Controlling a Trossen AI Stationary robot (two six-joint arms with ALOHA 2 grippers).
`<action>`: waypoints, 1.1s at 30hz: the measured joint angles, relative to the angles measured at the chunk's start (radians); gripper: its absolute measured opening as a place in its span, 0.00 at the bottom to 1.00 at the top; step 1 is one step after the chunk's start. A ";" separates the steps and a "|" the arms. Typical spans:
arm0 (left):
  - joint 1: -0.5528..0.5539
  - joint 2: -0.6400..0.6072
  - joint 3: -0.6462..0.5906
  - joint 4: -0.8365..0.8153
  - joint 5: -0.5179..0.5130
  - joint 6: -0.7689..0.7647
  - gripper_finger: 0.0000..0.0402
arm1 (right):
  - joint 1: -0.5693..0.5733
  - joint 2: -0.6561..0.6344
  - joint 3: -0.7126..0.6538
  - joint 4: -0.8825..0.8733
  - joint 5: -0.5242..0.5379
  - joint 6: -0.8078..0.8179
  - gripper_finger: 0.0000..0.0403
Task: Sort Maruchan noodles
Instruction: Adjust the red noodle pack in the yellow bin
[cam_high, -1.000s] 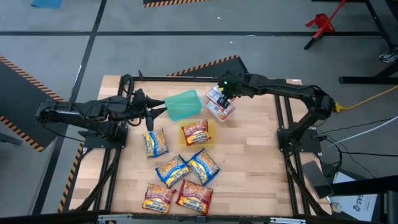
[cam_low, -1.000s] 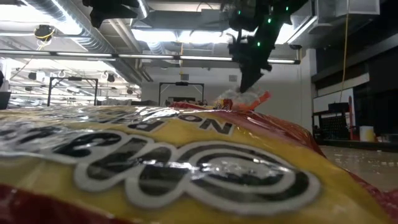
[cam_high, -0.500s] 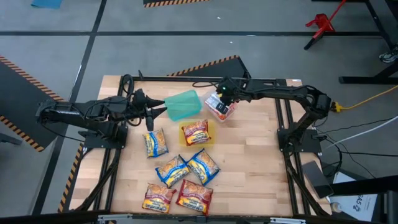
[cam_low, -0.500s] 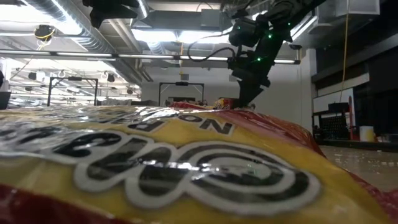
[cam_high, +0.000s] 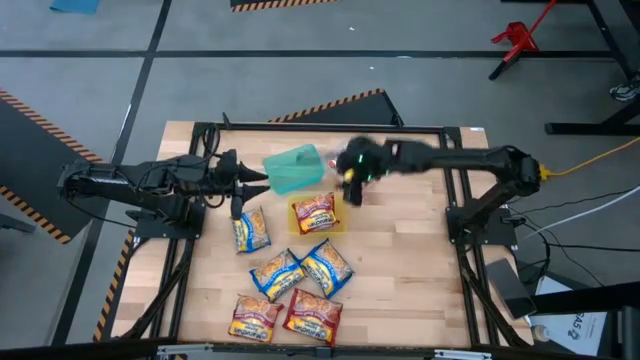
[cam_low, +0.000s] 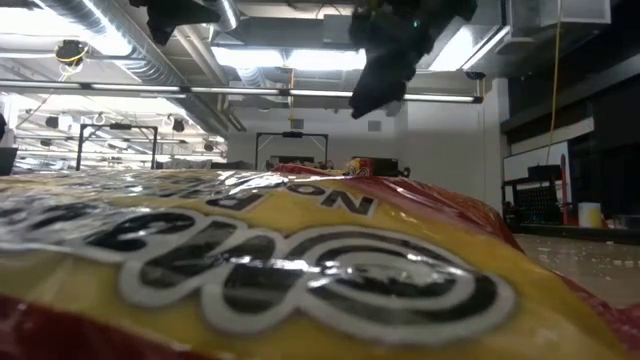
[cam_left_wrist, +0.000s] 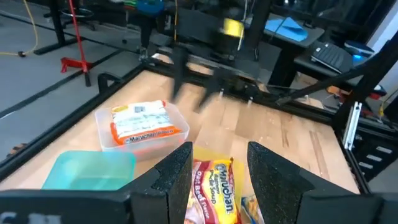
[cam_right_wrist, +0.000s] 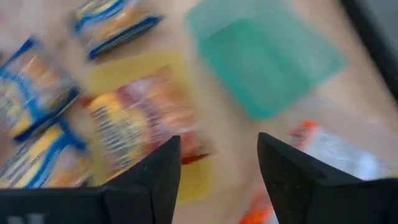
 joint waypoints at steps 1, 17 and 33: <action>0.000 0.000 0.000 0.000 0.001 0.000 0.37 | 0.043 0.013 0.000 0.012 0.041 -0.001 0.47; 0.000 0.000 0.000 -0.025 0.010 -0.007 0.37 | 0.228 0.240 -0.002 0.111 0.341 0.118 0.42; 0.000 0.000 0.000 -0.037 -0.039 -0.004 0.37 | 0.294 0.220 -0.002 0.045 0.195 0.220 0.42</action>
